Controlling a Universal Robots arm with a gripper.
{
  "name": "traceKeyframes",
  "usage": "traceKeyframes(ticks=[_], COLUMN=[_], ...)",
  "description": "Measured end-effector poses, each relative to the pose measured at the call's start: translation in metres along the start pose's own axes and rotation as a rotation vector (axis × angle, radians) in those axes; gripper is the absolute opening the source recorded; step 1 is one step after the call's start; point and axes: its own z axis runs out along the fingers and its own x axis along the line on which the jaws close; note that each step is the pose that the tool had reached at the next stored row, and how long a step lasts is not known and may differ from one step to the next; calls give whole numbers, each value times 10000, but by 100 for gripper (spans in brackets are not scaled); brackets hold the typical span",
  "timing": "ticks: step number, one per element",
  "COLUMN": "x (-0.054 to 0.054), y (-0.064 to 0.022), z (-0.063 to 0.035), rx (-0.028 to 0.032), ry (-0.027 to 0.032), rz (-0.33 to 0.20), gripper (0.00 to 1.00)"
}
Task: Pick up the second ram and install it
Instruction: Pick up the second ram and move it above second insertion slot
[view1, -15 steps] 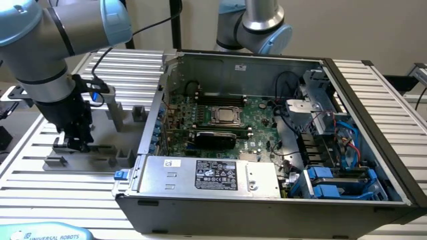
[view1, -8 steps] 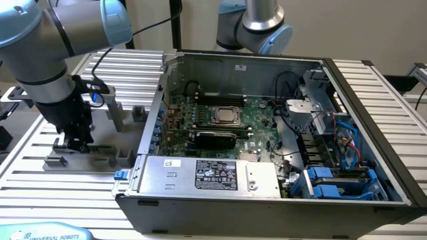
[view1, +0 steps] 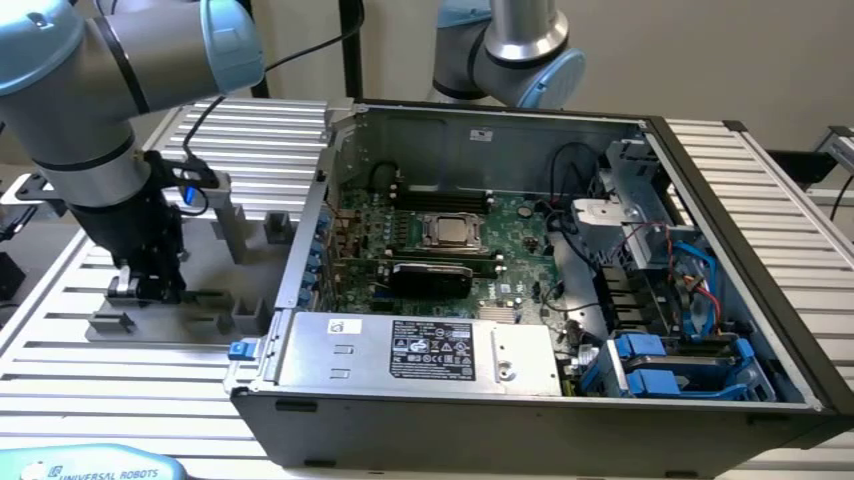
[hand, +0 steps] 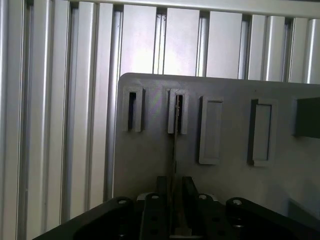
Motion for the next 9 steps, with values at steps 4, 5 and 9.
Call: traceKeyframes(ticks=[4, 5, 9], x=[0, 0, 0], y=[0, 0, 0], z=[1, 1, 1], rx=[1, 0, 1], ry=[0, 0, 0], rz=[0, 0, 1], gripper=[25, 18, 16])
